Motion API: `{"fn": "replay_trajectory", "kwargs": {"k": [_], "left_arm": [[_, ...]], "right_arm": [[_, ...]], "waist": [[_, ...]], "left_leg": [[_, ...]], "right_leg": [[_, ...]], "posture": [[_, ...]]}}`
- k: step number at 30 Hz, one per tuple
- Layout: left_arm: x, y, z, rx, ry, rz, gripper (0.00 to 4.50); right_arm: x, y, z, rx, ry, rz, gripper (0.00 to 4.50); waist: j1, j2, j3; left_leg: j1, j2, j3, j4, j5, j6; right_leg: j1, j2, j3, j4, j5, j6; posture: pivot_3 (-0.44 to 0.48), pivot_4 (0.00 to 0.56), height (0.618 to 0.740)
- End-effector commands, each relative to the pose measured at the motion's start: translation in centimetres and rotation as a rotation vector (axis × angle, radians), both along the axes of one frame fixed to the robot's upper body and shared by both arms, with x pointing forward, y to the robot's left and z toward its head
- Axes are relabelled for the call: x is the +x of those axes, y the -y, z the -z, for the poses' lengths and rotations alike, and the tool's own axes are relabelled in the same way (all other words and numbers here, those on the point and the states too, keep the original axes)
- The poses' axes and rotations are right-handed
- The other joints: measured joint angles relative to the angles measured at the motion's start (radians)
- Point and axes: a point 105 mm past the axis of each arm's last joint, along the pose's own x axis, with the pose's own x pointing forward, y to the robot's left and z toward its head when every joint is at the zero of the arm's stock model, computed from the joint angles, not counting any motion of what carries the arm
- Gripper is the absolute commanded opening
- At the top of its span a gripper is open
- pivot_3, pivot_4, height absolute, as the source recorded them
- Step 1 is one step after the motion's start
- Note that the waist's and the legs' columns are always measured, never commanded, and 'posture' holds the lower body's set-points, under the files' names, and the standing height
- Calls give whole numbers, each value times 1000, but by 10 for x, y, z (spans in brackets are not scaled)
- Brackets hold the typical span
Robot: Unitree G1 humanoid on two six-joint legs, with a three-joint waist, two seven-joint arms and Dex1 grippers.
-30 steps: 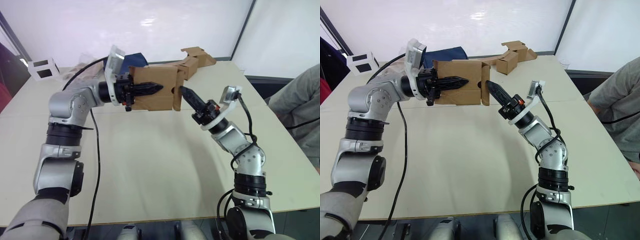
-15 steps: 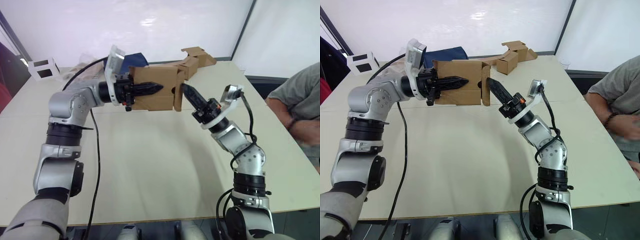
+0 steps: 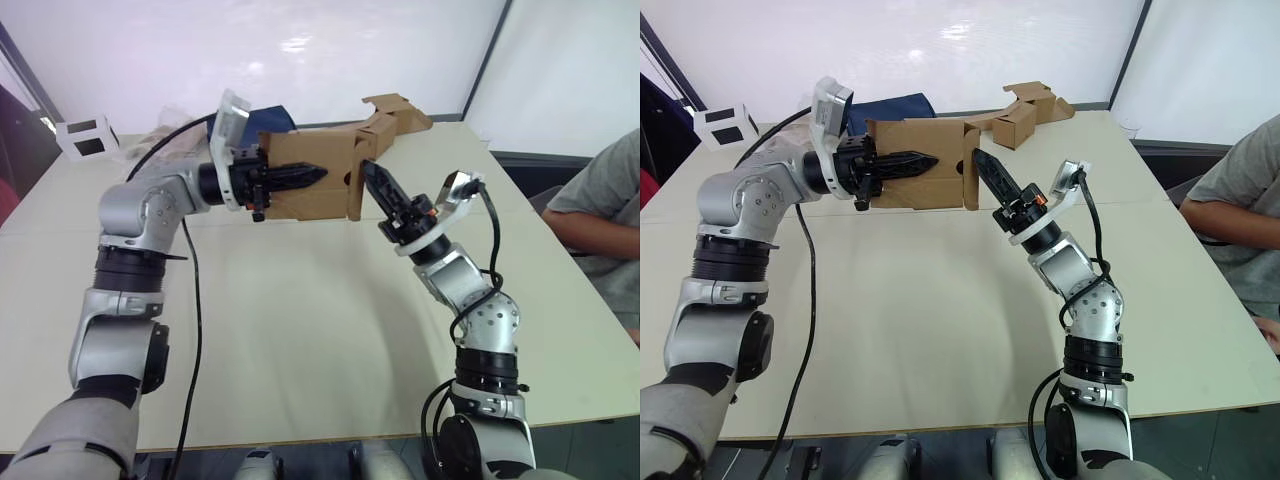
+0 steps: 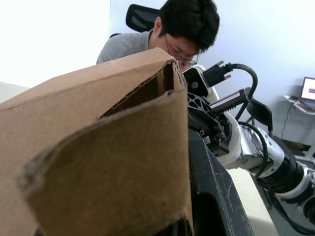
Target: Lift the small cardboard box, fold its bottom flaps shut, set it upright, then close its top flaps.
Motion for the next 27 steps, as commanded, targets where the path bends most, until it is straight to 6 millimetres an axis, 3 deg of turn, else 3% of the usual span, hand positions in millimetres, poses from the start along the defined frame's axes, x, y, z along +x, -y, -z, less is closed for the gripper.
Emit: {"fn": "replay_trajectory", "kwargs": {"k": [1, 17, 27], "left_arm": [[-7, 3, -11, -22, 61, 24, 0], [-5, 0, -5, 13, 84, 0, 0], [0, 6, -6, -22, 81, -11, 0]], "right_arm": [[-4, -8, -13, 8, 43, -13, 822], [6, -6, -12, -20, 29, 48, 822], [-7, -27, -11, 4, 24, -48, 822]], "waist": [[0, 0, 0], [0, 0, 0], [0, 0, 0]], "left_leg": [[0, 0, 0, 0, 0, 0], [0, 0, 0, 0, 0, 0], [0, 0, 0, 0, 0, 0]], "right_leg": [[0, 0, 0, 0, 0, 0], [0, 0, 0, 0, 0, 0], [0, 0, 0, 0, 0, 0]], "posture": [[0, 150, 740], [0, 150, 740], [0, 150, 740]]}}
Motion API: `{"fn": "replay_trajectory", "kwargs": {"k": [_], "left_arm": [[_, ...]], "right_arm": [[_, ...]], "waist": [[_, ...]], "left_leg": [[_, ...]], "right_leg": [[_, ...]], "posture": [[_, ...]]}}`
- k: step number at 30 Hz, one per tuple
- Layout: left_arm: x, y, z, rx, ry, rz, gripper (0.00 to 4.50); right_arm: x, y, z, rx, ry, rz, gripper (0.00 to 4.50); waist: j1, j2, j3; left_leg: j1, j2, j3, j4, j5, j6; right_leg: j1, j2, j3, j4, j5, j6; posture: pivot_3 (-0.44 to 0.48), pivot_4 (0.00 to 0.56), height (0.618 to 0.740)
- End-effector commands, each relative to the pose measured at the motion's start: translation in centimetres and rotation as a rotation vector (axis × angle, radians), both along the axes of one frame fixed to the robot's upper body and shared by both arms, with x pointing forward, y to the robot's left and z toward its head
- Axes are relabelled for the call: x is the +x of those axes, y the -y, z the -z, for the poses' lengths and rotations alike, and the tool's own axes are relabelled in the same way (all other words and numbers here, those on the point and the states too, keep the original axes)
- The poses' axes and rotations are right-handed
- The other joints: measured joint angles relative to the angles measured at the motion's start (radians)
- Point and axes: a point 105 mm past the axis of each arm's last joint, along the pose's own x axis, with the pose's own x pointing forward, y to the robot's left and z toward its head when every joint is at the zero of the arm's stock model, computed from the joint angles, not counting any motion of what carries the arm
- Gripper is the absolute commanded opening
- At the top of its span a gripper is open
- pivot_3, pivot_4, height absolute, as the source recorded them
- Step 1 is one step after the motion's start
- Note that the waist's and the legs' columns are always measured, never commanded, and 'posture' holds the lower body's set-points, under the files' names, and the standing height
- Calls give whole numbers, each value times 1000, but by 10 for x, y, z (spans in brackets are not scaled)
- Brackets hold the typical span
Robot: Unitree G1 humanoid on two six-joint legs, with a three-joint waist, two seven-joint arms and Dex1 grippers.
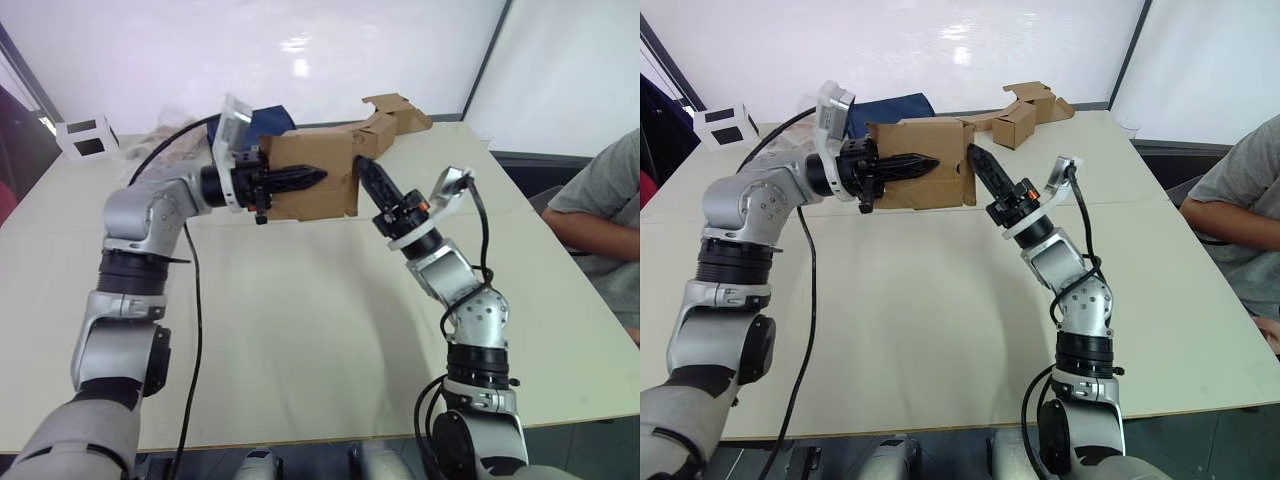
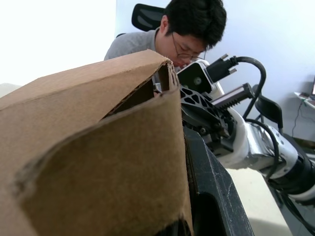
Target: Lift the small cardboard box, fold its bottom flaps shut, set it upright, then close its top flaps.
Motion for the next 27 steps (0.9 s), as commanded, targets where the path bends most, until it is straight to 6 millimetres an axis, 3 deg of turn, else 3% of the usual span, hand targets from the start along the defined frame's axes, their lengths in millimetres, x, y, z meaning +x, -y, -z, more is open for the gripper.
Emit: {"fn": "replay_trajectory", "kwargs": {"k": [1, 9, 19, 27], "left_arm": [[-4, 5, -11, -29, 55, 17, 0], [1, 6, -15, -56, 60, 1, 0], [4, 1, -24, -88, 64, -16, 0], [5, 3, -21, -95, 56, -15, 0]], "right_arm": [[-14, -18, -8, 11, 32, -72, 822], [-19, -21, -9, 80, 5, -104, 822], [-24, -10, 12, 20, -42, -70, 822], [-34, -24, 11, 39, -41, -126, 822]], "waist": [[1, 0, 0], [0, 0, 0], [0, 0, 0], [0, 0, 0]], "left_leg": [[0, 0, 0, 0, 0, 0], [0, 0, 0, 0, 0, 0], [0, 0, 0, 0, 0, 0], [0, 0, 0, 0, 0, 0]], "right_leg": [[0, 0, 0, 0, 0, 0], [0, 0, 0, 0, 0, 0], [0, 0, 0, 0, 0, 0], [0, 0, 0, 0, 0, 0]], "posture": [[0, 150, 740], [0, 150, 740], [0, 150, 740], [0, 150, 740]]}}
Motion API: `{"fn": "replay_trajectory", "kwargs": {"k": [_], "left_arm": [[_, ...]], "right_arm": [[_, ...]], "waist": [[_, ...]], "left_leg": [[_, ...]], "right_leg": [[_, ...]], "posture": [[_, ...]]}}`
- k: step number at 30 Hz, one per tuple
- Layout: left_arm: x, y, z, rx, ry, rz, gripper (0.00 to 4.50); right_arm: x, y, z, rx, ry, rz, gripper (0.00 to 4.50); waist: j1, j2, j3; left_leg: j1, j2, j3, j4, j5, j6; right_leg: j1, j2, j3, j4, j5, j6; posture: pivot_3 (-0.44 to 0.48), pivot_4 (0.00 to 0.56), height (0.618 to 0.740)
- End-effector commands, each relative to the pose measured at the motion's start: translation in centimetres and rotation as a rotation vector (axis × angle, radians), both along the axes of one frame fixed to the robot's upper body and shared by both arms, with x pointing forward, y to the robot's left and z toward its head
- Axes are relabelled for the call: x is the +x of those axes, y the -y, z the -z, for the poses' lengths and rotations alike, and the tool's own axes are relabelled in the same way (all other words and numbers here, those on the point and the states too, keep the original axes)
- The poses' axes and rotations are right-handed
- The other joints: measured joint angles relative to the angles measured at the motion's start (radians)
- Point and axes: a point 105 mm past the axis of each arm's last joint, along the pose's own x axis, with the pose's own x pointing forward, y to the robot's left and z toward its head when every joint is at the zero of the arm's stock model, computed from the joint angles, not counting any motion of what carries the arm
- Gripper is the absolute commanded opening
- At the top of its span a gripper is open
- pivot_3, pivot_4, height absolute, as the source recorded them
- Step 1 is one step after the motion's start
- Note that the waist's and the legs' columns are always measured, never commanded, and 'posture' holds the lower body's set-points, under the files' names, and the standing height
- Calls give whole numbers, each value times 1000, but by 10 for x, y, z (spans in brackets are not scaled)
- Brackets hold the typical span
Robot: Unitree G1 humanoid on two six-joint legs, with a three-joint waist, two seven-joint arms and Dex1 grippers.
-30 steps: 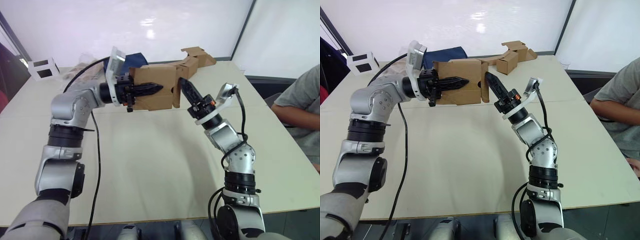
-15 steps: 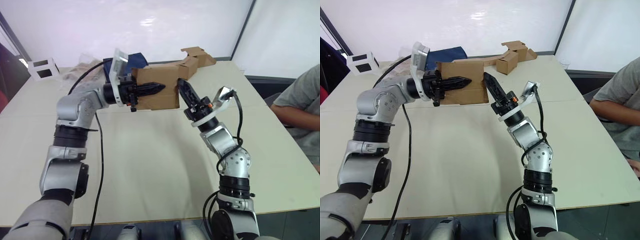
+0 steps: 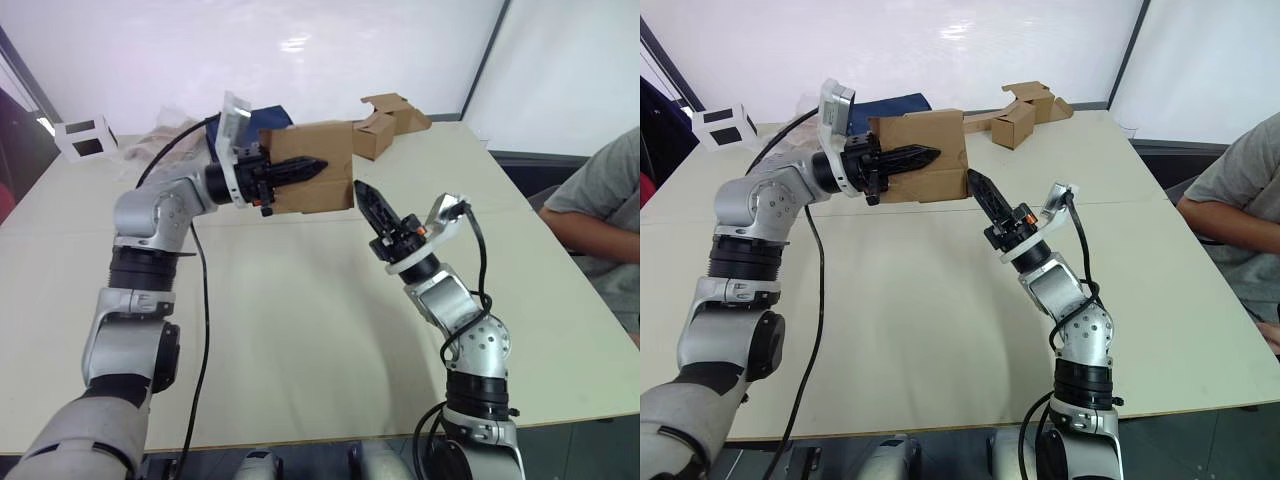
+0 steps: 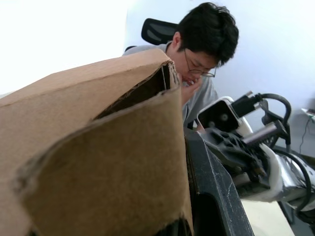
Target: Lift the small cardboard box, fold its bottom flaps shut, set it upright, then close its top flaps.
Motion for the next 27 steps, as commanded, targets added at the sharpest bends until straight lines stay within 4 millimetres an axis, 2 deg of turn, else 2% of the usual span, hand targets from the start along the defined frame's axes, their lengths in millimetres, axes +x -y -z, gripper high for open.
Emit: {"fn": "replay_trajectory", "kwargs": {"k": [1, 5, 10, 14, 18, 22, 27], "left_arm": [[-6, 1, -19, -29, 72, 9, 0], [-6, 1, -19, -32, 70, 9, 0], [-5, -3, -21, -34, 70, 3, 0], [-7, -4, -20, -30, 65, 8, 0], [-10, -4, -19, -23, 59, 26, 0], [-11, -2, -20, -22, 59, 34, 0], [-12, 0, -22, -24, 62, 44, 0]], "right_arm": [[-13, -12, -17, 34, 63, -54, 822], [-15, -13, -18, 37, 63, -62, 822], [-23, -3, -24, 17, 107, -68, 822], [-21, 18, -30, -14, 130, 3, 822], [-12, 33, -27, -37, 116, 75, 822], [-5, 35, -22, -43, 99, 98, 822], [5, 27, -11, -58, 66, 102, 822]], "waist": [[0, 0, 0], [2, 0, 0], [1, 0, 0], [1, 0, 0], [2, 0, 0], [0, 0, 0], [0, 0, 0]], "left_leg": [[0, 0, 0, 0, 0, 0], [0, 0, 0, 0, 0, 0], [0, 0, 0, 0, 0, 0], [0, 0, 0, 0, 0, 1], [0, 0, 0, 0, -2, 4], [0, 0, 0, 0, -2, 4], [0, 0, 0, 0, -2, 4]], "right_leg": [[0, 0, 0, 0, 0, 0], [0, 0, 0, 0, 0, 0], [0, 0, 0, 0, 0, 0], [0, 0, 0, 0, 0, 0], [0, 0, 0, 0, 0, 0], [0, 0, 0, 0, 0, 0], [0, 0, 0, 0, 0, 0]], "posture": [[0, 150, 740], [0, 150, 740], [0, 150, 740], [0, 150, 740], [0, 150, 740], [0, 150, 740], [0, 150, 740]]}}
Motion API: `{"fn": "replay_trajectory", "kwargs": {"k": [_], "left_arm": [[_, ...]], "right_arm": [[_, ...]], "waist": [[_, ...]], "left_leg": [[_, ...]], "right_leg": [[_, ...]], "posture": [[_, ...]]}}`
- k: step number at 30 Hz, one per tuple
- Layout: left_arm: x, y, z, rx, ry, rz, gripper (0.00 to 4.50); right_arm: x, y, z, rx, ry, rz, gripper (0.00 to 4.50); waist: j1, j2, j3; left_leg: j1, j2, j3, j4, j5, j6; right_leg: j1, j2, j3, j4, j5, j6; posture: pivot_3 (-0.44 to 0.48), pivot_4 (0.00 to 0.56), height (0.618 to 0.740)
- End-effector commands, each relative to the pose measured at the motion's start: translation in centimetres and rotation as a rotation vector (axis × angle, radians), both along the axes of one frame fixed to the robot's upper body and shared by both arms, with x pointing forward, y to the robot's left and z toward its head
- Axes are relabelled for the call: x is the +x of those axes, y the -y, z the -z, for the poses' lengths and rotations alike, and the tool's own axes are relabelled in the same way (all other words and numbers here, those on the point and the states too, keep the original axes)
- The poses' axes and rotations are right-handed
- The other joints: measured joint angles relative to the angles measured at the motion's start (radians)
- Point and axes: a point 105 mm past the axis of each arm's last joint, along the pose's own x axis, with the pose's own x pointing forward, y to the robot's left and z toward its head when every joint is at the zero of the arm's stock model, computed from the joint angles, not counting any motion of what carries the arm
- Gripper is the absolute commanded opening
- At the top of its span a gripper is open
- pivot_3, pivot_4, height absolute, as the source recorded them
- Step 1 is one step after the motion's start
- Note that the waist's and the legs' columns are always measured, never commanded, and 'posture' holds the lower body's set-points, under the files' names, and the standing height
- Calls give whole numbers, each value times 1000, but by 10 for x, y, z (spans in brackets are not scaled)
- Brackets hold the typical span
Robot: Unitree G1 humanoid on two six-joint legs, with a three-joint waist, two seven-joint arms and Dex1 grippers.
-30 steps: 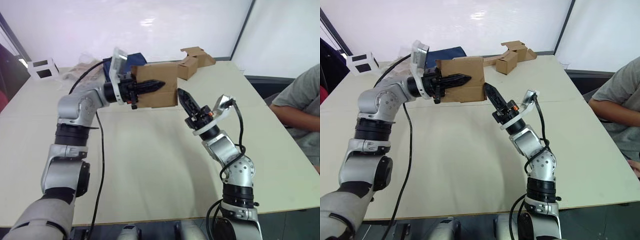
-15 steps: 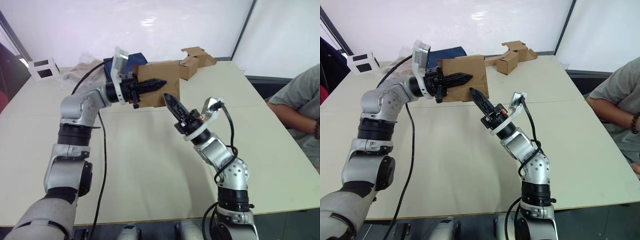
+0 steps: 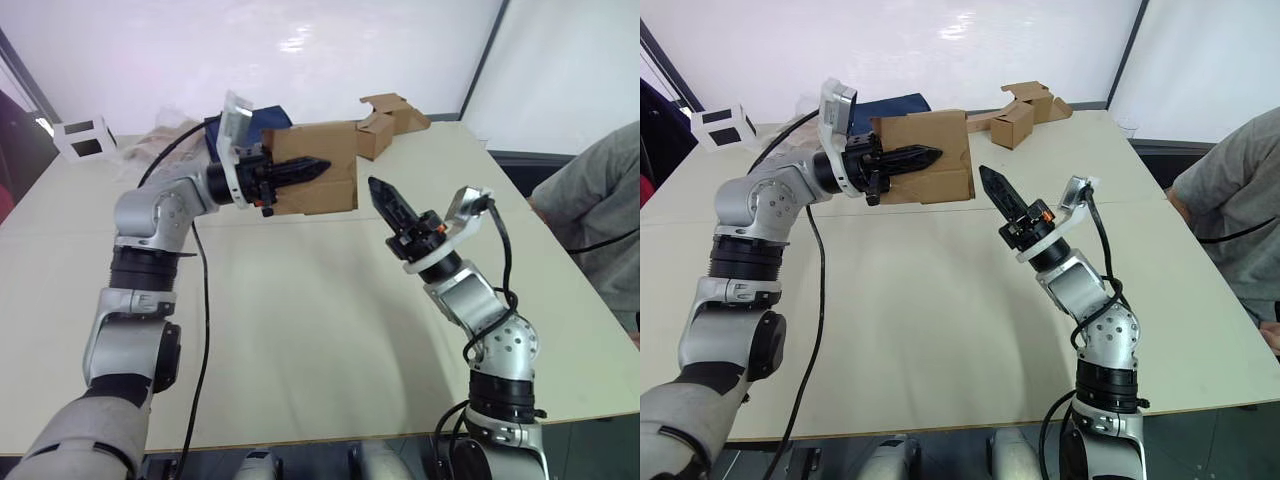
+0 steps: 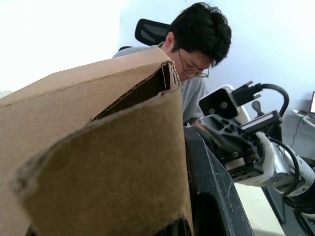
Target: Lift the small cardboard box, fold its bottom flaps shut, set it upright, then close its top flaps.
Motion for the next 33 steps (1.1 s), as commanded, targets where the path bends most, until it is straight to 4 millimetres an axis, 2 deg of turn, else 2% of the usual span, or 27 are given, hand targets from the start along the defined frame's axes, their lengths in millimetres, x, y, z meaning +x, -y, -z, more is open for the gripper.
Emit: {"fn": "replay_trajectory", "kwargs": {"k": [1, 10, 22, 24, 25, 30, 33], "left_arm": [[-9, 1, -20, -25, 72, 30, 0], [-9, 1, -18, -21, 67, 29, 0], [-10, -4, -23, -22, 73, 22, 0], [-11, -3, -23, -22, 72, 26, 0], [-11, -3, -22, -22, 72, 27, 0], [-10, -1, -23, -24, 72, 31, 0], [-11, 0, -22, -23, 71, 36, 0]], "right_arm": [[-1, -10, -6, -5, 38, -22, 822], [-11, -32, -11, 9, 63, -111, 822], [-3, 17, -17, 6, 72, 40, 822], [2, 24, -16, -4, 60, 87, 312], [4, 24, -16, -6, 58, 99, 61], [9, 24, -14, -26, 60, 125, 61], [11, 10, -11, -94, 70, 114, 61]], "waist": [[0, 0, 0], [0, 0, 0], [1, 0, 0], [1, 0, 0], [1, 0, 0], [0, 0, 0], [0, 0, 0]], "left_leg": [[0, 0, 0, 0, 0, 0], [0, 0, 0, 0, 0, 0], [0, 0, 0, 0, 0, 0], [0, 0, 0, 0, 0, 0], [0, 0, 0, 0, 0, 0], [0, 0, 0, 0, 0, 0], [0, 0, 0, 0, 0, 0]], "right_leg": [[0, 0, 0, 0, 0, 0], [0, 0, 0, 0, 0, 0], [0, 0, 0, 0, 0, 0], [0, 0, 0, 0, 0, 0], [0, 0, 0, 0, 0, 0], [0, 0, 0, 0, 0, 0], [0, 0, 0, 0, 0, 0]], "posture": [[0, 150, 740], [0, 150, 740], [0, 150, 740], [0, 150, 740], [0, 150, 740], [0, 150, 740], [0, 150, 740]]}}
